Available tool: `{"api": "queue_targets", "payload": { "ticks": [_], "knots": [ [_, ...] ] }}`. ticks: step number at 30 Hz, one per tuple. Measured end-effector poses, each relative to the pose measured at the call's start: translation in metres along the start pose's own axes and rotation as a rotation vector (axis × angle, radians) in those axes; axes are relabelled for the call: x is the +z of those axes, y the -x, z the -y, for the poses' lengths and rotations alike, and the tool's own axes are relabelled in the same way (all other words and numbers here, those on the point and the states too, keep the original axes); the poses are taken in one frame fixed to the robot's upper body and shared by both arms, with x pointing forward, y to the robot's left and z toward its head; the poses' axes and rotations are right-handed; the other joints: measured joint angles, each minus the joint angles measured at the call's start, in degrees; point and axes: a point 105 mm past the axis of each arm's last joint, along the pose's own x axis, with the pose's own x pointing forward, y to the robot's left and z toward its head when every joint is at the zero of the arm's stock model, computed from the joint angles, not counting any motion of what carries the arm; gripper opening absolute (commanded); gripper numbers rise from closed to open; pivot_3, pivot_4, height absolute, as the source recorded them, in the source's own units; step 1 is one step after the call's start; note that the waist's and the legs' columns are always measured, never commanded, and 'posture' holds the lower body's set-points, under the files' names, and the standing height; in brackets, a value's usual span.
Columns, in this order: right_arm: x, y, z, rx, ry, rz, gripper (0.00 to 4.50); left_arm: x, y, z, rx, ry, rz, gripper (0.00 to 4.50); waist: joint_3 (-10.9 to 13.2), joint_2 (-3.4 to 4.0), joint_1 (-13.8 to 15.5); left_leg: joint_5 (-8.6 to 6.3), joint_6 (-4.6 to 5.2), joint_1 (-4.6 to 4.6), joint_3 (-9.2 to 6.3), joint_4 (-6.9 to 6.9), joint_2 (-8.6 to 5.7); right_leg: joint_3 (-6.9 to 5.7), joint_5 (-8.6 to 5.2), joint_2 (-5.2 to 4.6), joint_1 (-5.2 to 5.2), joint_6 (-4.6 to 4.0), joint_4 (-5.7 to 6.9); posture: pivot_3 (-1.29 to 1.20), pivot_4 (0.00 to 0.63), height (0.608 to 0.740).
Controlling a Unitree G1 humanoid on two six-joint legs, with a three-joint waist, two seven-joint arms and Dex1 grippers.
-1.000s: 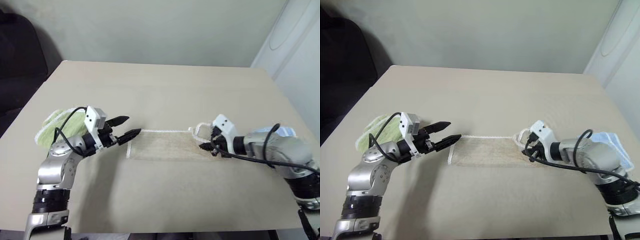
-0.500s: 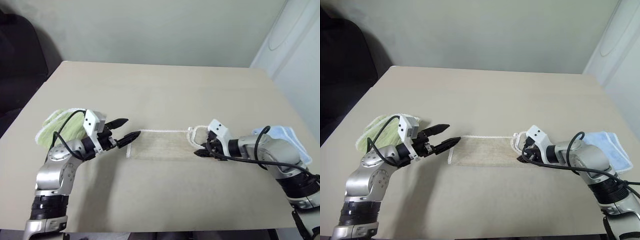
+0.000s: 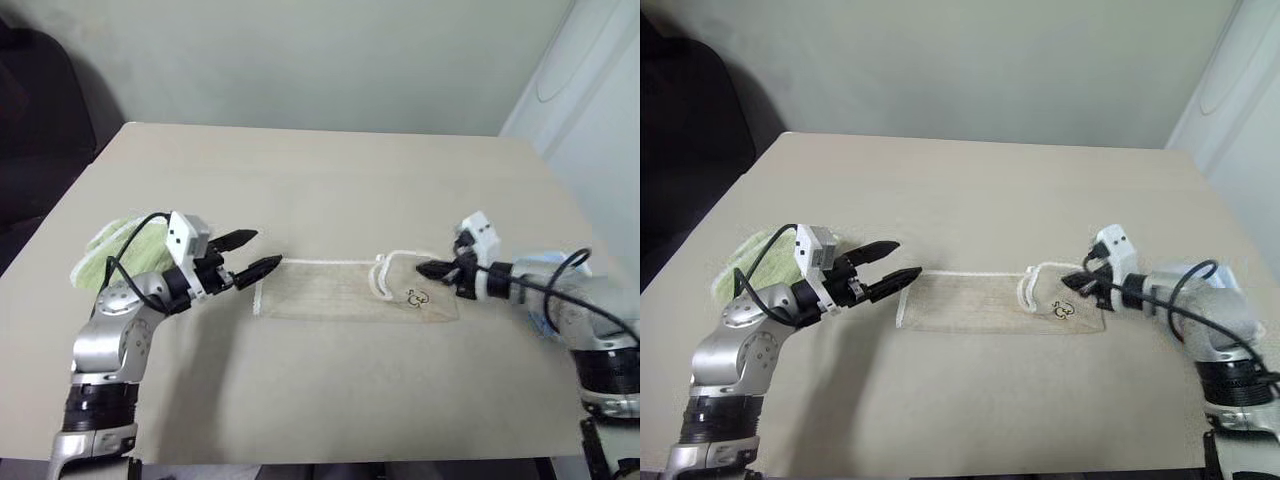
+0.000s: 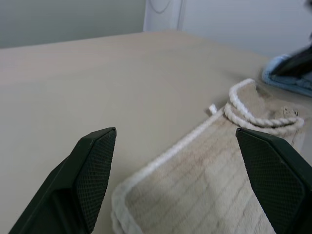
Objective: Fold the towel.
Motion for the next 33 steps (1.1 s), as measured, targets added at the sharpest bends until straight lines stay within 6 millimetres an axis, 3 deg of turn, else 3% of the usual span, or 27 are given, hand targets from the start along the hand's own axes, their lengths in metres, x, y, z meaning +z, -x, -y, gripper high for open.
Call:
{"api": "queue_targets", "payload": {
  "ticks": [3,10,14,17,20,23,26,29,33],
  "knots": [
    [-0.023,-0.02,0.004,-0.017,0.023,-0.042,0.02,0.0,-0.002,-0.001,-0.003,0.006,0.0,4.27,0.02,0.04,-0.05,0.02,0.07,0.0,0.0,-0.01,0.01,-0.02,0.03,-0.01,-0.02,-0.01,-0.01,0.0,0.15,0.74],
    [-0.031,-0.023,0.005,-0.026,0.175,-0.031,0.02,-0.001,0.003,-0.002,0.008,0.048,0.006,4.27,-0.24,-0.33,0.02,-0.22,-0.25,0.18,-0.01,0.0,0.05,-0.07,0.03,0.0,0.21,-0.01,-0.04,0.0,0.15,0.74],
    [-0.027,-0.017,0.005,-0.015,0.156,-0.001,0.02,0.003,0.021,-0.009,0.079,0.167,0.031,4.27,-0.21,-0.28,0.01,-0.24,-0.28,0.04,-0.01,-0.01,0.05,-0.07,0.02,0.0,0.09,0.0,-0.06,0.0,0.15,0.74],
    [-0.011,-0.004,0.009,-0.009,0.137,0.063,0.02,0.008,0.038,-0.007,0.123,0.297,0.062,4.27,-0.11,-0.14,-0.03,-0.23,-0.31,-0.01,0.04,-0.02,0.03,-0.05,0.01,0.01,0.06,0.0,-0.09,0.0,0.15,0.74],
    [0.016,0.012,0.014,-0.022,0.163,0.149,0.54,0.009,0.049,0.0,0.177,0.435,0.077,4.5,-0.09,-0.11,-0.13,-0.2,-0.35,0.04,0.07,-0.06,0.02,-0.03,0.0,0.02,0.09,0.01,-0.08,0.0,0.15,0.74],
    [0.034,0.019,0.013,-0.017,0.198,0.202,1.56,0.001,0.053,0.017,0.212,0.556,0.06,4.5,-0.08,-0.1,-0.17,-0.17,-0.37,0.12,0.06,-0.08,0.03,-0.02,-0.11,0.04,0.14,0.13,-0.08,0.0,0.15,0.74],
    [0.04,0.018,0.01,0.006,0.208,0.222,2.62,-0.012,0.053,0.036,0.247,0.673,0.017,4.5,-0.01,-0.04,-0.16,-0.17,-0.38,0.16,0.06,-0.09,0.02,0.0,-0.3,0.05,0.17,0.4,-0.07,0.0,0.15,0.74],
    [0.047,0.015,0.009,0.015,0.213,0.25,3.61,-0.023,0.054,0.039,0.36,0.784,-0.001,4.5,0.07,0.05,-0.09,-0.13,-0.44,0.32,0.07,-0.12,0.04,-0.01,-0.29,0.07,0.29,0.38,-0.03,0.0,0.15,0.74],
    [0.052,0.009,0.009,0.022,0.207,0.276,3.61,-0.037,0.059,0.032,0.557,0.913,-0.028,4.5,0.37,0.11,0.06,-0.15,-0.45,0.71,0.07,-0.16,0.04,-0.01,-0.27,0.12,0.64,0.35,-0.03,0.0,0.15,0.74]
  ]
}}
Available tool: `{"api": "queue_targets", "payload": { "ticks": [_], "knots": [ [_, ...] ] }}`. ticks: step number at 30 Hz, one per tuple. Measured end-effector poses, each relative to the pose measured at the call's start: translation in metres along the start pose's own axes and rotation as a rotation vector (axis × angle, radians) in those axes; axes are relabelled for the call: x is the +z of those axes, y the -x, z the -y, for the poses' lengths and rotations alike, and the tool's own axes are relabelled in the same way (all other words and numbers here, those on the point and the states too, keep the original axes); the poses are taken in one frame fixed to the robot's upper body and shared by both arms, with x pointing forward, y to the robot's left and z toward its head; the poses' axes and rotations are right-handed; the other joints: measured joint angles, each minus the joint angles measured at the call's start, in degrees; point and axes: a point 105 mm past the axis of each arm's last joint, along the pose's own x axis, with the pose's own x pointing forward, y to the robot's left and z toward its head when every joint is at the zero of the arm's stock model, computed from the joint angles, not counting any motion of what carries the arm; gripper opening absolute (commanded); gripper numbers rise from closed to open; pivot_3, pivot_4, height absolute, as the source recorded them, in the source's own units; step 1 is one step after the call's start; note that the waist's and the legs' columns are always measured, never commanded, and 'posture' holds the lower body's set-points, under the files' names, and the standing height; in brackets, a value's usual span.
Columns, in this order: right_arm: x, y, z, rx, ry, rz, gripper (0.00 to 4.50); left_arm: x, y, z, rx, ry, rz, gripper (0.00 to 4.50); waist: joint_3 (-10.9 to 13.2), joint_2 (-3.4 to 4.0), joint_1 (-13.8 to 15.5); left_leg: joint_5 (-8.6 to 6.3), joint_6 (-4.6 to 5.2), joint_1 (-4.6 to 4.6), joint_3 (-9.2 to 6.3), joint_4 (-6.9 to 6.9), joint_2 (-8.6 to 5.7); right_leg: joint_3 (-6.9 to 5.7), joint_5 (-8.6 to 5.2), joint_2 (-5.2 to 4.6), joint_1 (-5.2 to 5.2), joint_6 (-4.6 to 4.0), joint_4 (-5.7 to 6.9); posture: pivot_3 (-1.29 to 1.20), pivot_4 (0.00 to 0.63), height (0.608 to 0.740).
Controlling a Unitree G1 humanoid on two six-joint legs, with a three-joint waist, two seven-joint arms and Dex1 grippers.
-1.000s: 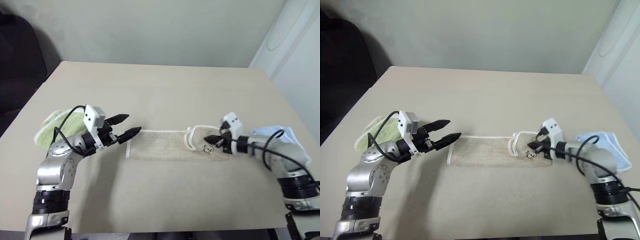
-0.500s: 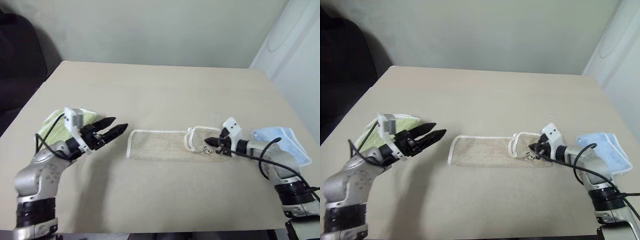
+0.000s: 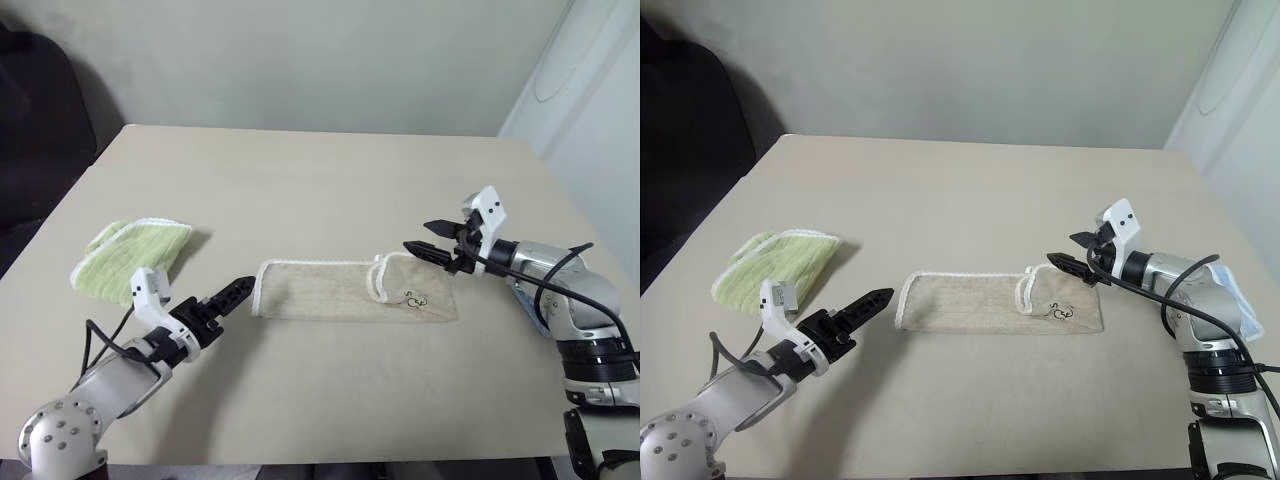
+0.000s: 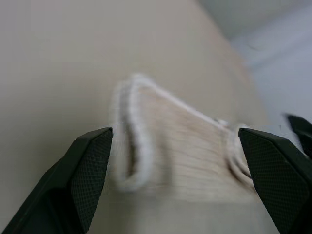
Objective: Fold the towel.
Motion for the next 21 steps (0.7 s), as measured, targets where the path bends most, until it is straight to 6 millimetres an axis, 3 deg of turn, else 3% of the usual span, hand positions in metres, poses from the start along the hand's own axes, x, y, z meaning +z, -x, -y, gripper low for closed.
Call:
{"api": "queue_targets", "payload": {
  "ticks": [6,12,21],
  "knots": [
    [-0.003,-0.009,-0.002,0.009,-0.013,0.014,3.61,-0.014,-0.004,-0.013,0.147,0.164,-0.077,4.5,0.18,0.09,0.04,0.01,-0.28,0.26,0.03,0.0,-0.1,-0.05,0.21,0.09,0.18,-0.4,0.0,0.0,0.15,0.74],
    [-0.004,-0.012,-0.002,-0.001,-0.003,0.023,3.61,-0.023,-0.007,-0.004,0.135,0.201,-0.154,4.5,0.2,0.11,0.19,-0.05,-0.17,0.27,0.03,0.02,-0.18,-0.06,0.22,0.1,0.21,-0.48,0.0,0.0,0.15,0.74],
    [-0.007,-0.012,0.0,-0.04,-0.008,0.029,3.61,-0.03,-0.035,0.006,0.077,0.226,-0.207,4.5,0.38,0.65,1.34,0.18,0.24,0.21,-0.01,0.05,-0.56,-0.01,0.13,-0.02,0.42,-0.65,0.0,0.0,0.15,0.74]
  ]
}}
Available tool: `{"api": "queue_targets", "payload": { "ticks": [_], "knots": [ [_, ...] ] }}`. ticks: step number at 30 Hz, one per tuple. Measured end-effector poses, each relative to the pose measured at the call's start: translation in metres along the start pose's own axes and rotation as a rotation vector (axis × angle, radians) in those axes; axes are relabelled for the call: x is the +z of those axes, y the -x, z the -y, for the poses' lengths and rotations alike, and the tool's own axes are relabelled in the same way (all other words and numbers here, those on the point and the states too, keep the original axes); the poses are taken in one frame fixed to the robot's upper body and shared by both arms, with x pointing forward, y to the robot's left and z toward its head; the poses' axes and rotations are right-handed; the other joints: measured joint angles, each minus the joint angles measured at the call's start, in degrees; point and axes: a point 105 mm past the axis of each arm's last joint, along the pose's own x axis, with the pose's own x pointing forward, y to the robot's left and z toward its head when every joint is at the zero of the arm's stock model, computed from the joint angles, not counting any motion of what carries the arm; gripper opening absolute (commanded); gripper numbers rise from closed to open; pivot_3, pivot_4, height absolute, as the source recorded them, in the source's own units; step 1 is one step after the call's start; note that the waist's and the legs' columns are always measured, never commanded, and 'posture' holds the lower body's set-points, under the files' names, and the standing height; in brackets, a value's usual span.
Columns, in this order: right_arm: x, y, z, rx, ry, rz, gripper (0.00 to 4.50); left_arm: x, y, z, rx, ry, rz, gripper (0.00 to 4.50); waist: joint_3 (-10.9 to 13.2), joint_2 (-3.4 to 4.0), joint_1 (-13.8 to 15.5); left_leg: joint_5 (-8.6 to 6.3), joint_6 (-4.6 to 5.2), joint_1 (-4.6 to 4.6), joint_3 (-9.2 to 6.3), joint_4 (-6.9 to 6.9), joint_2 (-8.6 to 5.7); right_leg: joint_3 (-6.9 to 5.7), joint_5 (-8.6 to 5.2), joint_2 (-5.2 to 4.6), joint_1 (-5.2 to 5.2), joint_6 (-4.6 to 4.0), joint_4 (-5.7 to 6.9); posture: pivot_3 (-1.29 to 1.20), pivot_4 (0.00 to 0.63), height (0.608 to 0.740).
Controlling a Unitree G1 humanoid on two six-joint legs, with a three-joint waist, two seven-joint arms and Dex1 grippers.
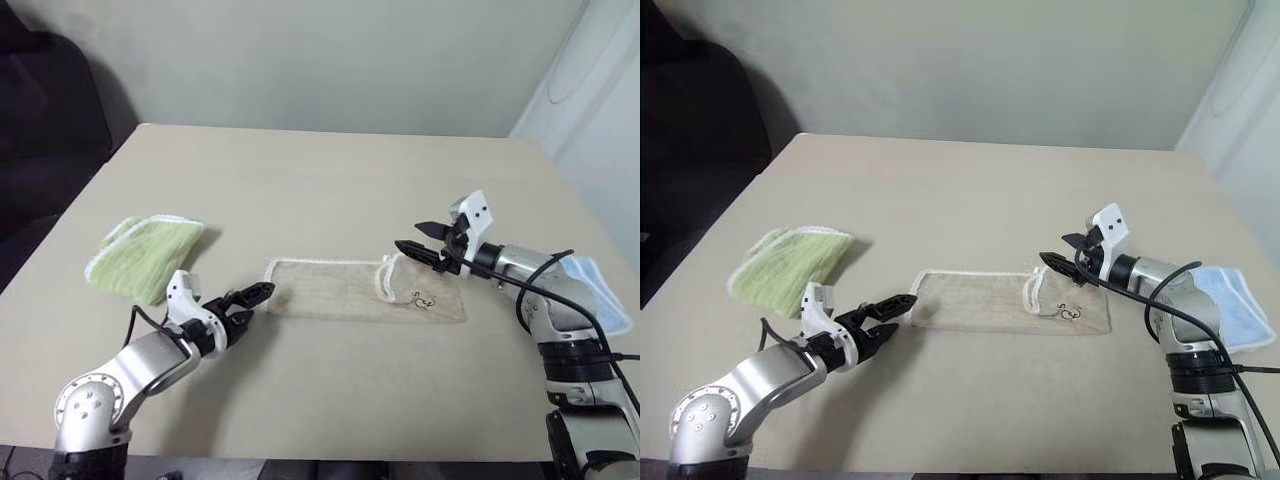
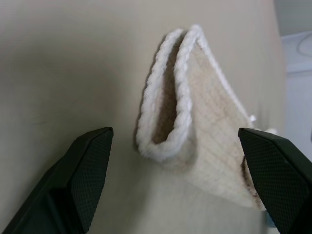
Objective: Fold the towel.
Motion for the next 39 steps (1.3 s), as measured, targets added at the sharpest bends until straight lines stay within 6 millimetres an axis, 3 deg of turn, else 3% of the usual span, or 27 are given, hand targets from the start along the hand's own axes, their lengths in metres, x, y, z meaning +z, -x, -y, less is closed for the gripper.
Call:
{"api": "queue_targets", "payload": {
  "ticks": [5,12,16,25,26,30,34,36,39],
  "knots": [
    [-0.005,0.001,-0.002,-0.014,-0.009,-0.003,3.61,-0.002,-0.019,0.012,-0.051,0.012,-0.022,4.5,0.12,0.14,0.41,0.06,0.09,-0.11,0.0,0.06,0.0,0.06,-0.17,-0.02,0.13,-0.03,-0.02,0.0,0.15,0.74],
    [-0.004,0.003,-0.001,-0.037,-0.002,0.004,3.61,-0.004,-0.027,0.017,-0.072,-0.017,-0.054,4.5,0.17,0.2,0.41,0.08,0.06,-0.08,0.0,0.01,0.01,-0.03,-0.18,0.01,0.2,-0.02,-0.01,0.0,0.15,0.74],
    [-0.003,0.003,-0.002,-0.041,0.004,0.009,3.66,-0.006,-0.031,0.015,-0.058,-0.042,-0.065,3.6,0.18,0.22,0.42,0.14,0.12,-0.07,0.0,0.03,-0.05,0.03,-0.24,0.0,0.27,0.04,-0.03,0.0,0.15,0.74],
    [-0.005,0.006,-0.002,-0.047,-0.006,0.015,3.66,-0.015,-0.037,0.014,-0.064,-0.063,-0.091,0.23,0.37,-0.02,0.15,0.05,-0.03,-0.08,0.0,0.01,0.1,-0.01,-0.26,0.02,0.19,0.01,-0.03,0.0,0.15,0.74],
    [-0.004,0.007,-0.002,-0.049,-0.006,0.017,3.66,-0.015,-0.037,0.015,-0.071,-0.061,-0.089,0.02,0.37,-0.02,0.08,0.04,-0.04,-0.06,0.0,0.0,0.1,-0.01,-0.26,0.05,0.19,0.01,-0.03,0.0,0.15,0.74],
    [-0.004,0.012,0.0,-0.064,-0.011,0.022,3.66,-0.011,-0.036,0.021,-0.102,-0.079,-0.074,0.02,0.41,-0.07,0.01,0.07,-0.02,-0.06,0.0,-0.01,0.09,0.0,-0.27,0.07,0.19,0.01,-0.02,0.0,0.15,0.74],
    [-0.005,0.022,0.005,-0.094,-0.032,0.023,3.66,0.005,-0.032,0.044,-0.175,-0.214,-0.016,0.02,0.54,-0.25,0.04,0.14,0.02,-0.13,-0.05,0.02,0.06,0.01,-0.27,0.08,0.2,0.01,-0.03,0.0,0.15,0.74],
    [-0.003,0.034,0.016,-0.144,-0.039,0.023,3.66,0.024,-0.027,0.073,-0.246,-0.363,0.05,0.02,0.67,-0.39,0.21,0.19,0.03,-0.19,-0.11,0.05,0.04,0.01,-0.26,0.08,0.19,0.0,-0.06,0.0,0.15,0.74],
    [0.002,0.052,0.03,-0.219,-0.025,0.029,3.66,0.036,-0.022,0.114,-0.349,-0.537,0.095,0.02,0.67,-0.4,0.14,0.18,0.09,-0.15,-0.03,0.05,-0.03,0.05,-0.26,0.02,0.24,-0.02,-0.07,0.0,0.15,0.74]
  ]
}}
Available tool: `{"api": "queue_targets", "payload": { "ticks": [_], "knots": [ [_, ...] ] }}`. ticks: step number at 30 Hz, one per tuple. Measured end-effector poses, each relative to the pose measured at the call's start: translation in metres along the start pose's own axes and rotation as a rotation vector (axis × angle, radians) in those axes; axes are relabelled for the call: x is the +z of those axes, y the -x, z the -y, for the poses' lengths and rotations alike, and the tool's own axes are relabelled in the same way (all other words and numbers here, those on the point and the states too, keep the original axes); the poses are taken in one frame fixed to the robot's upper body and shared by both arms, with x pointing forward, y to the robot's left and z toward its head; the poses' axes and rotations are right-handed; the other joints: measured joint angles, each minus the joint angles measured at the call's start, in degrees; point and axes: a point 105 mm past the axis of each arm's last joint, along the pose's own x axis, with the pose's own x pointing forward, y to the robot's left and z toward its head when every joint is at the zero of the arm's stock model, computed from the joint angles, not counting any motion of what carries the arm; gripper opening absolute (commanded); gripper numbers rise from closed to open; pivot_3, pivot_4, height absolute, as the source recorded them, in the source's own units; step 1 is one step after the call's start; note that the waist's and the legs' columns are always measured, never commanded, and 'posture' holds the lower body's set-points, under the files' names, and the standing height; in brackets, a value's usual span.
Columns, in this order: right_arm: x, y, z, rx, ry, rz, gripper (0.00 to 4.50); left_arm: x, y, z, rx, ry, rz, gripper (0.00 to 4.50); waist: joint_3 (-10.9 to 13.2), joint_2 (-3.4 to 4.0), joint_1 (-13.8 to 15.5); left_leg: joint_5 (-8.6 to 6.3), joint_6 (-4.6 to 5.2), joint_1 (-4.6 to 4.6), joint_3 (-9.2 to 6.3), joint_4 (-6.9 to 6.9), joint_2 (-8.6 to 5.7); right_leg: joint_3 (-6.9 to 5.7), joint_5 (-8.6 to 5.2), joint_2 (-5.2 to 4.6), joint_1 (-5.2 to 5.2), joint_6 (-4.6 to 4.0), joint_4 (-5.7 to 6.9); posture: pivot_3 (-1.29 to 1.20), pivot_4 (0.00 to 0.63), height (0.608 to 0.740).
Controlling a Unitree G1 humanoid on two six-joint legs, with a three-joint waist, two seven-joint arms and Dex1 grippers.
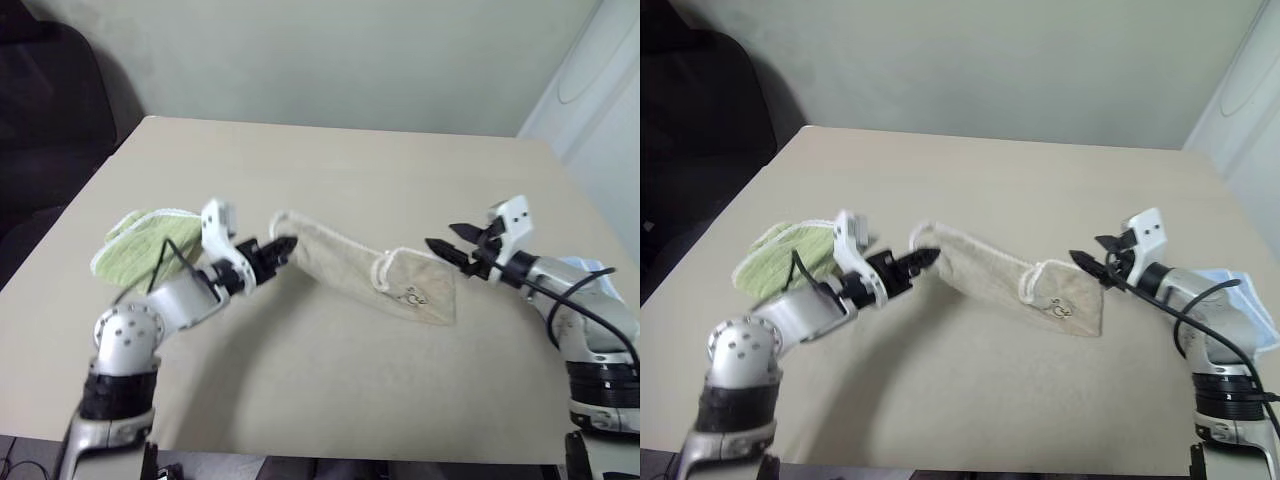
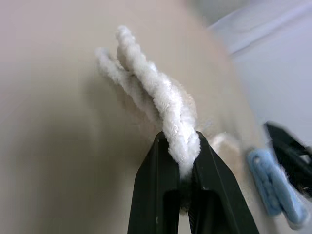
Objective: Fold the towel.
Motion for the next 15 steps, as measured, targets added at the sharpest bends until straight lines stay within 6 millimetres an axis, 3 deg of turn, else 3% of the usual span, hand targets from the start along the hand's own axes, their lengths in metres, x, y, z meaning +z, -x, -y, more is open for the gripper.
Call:
{"api": "queue_targets", "payload": {
  "ticks": [4,9,12,15],
  "knots": [
    [-0.002,0.016,0.02,-0.094,-0.007,-0.007,3.66,0.003,-0.024,0.036,-0.141,-0.125,-0.062,0.02,0.02,-0.01,-0.11,-0.05,0.03,0.01,0.06,0.02,0.04,0.06,0.0,-0.15,0.0,0.0,-0.02,0.0,0.15,0.74],
    [-0.003,0.027,0.03,-0.159,-0.012,-0.009,3.66,-0.031,-0.06,0.066,-0.277,-0.281,-0.256,0.02,0.05,-0.07,-0.37,-0.05,0.02,0.02,0.04,-0.01,0.13,0.03,-0.08,-0.12,0.0,0.16,0.0,0.0,0.15,0.74],
    [-0.005,0.031,0.03,-0.181,-0.011,-0.012,3.66,-0.051,-0.074,0.082,-0.363,-0.364,-0.344,0.02,0.06,-0.08,-0.59,-0.05,0.04,-0.01,0.03,-0.01,0.14,0.03,-0.39,-0.12,-0.01,0.79,-0.01,0.0,0.15,0.74],
    [-0.007,0.036,0.028,-0.203,-0.014,-0.005,3.66,-0.068,-0.091,0.101,-0.445,-0.416,-0.418,0.02,0.07,-0.1,-0.5,-0.04,0.08,-0.03,0.02,0.02,0.12,0.06,-0.39,-0.15,0.02,0.89,-0.02,0.0,0.15,0.74]
  ]
}}
